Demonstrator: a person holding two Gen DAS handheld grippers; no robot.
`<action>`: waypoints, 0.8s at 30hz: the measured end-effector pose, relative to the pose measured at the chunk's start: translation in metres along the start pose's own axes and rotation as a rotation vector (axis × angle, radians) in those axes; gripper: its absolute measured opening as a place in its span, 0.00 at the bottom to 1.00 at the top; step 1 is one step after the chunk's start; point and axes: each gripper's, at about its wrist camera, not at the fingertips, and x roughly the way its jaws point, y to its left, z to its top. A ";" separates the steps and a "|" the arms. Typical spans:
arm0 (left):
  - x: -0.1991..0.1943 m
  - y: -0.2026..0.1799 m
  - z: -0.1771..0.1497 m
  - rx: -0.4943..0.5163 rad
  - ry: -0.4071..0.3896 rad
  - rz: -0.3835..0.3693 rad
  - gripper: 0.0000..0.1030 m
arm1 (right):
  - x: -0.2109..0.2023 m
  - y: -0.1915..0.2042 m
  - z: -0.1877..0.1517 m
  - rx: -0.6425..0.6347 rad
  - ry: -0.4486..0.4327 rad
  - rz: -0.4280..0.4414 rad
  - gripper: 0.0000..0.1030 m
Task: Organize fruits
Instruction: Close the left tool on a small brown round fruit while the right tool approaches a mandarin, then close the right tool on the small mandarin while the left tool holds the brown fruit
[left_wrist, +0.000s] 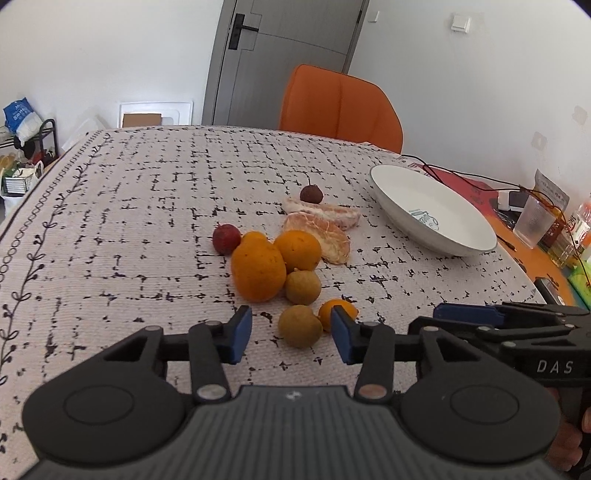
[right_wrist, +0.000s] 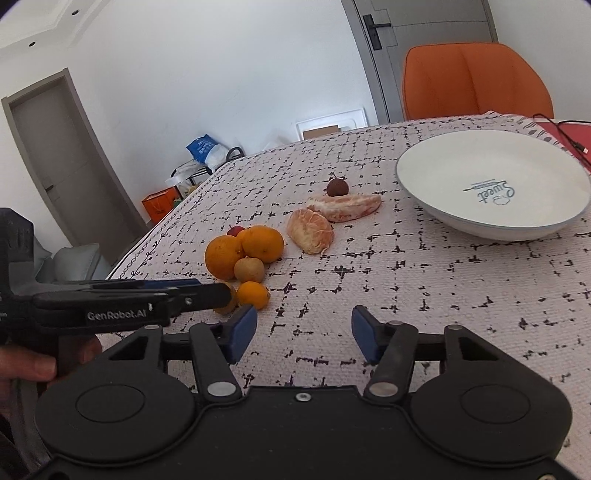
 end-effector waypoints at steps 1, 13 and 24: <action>0.003 0.000 0.000 -0.003 0.006 -0.006 0.38 | 0.002 0.000 0.001 -0.001 0.002 0.004 0.52; -0.001 0.008 -0.001 -0.012 0.011 -0.012 0.24 | 0.024 0.014 0.009 -0.026 0.037 0.058 0.47; -0.014 0.027 0.000 -0.040 -0.023 0.028 0.24 | 0.046 0.026 0.016 -0.058 0.050 0.059 0.46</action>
